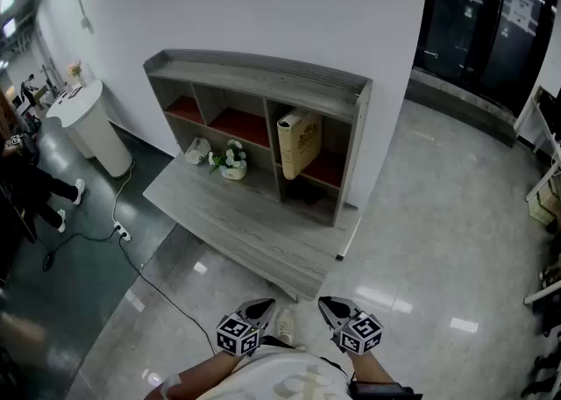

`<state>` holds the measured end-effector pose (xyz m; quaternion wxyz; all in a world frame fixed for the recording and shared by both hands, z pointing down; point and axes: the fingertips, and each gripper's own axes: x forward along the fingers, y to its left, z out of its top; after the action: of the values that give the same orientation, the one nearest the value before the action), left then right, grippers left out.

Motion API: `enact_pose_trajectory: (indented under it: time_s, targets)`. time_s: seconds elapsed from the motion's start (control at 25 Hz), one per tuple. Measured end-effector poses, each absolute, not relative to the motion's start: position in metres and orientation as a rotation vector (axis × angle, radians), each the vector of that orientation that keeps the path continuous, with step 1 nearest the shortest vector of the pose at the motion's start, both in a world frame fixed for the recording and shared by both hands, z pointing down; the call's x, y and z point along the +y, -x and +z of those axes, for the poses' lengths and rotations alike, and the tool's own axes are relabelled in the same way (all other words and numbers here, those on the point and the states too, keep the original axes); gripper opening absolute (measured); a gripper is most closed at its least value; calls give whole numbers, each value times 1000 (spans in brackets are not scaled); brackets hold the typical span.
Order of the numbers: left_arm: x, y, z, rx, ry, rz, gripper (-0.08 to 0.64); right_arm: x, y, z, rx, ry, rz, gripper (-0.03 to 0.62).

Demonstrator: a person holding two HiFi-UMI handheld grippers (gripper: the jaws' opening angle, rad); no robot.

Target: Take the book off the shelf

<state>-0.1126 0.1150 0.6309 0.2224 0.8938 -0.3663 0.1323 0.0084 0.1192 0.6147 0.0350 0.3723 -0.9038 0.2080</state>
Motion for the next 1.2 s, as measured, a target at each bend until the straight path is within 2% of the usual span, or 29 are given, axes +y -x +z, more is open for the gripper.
enact_pose_trajectory:
  time_s: [0.56,1.2]
  targets:
    - [131,91,637,-931,-2492,392,2,140,-33,619,-2748,-1279,709,3]
    - [95,93,641,-931,-2491,370,2,101,-35,621,-2726,-1301,728,3]
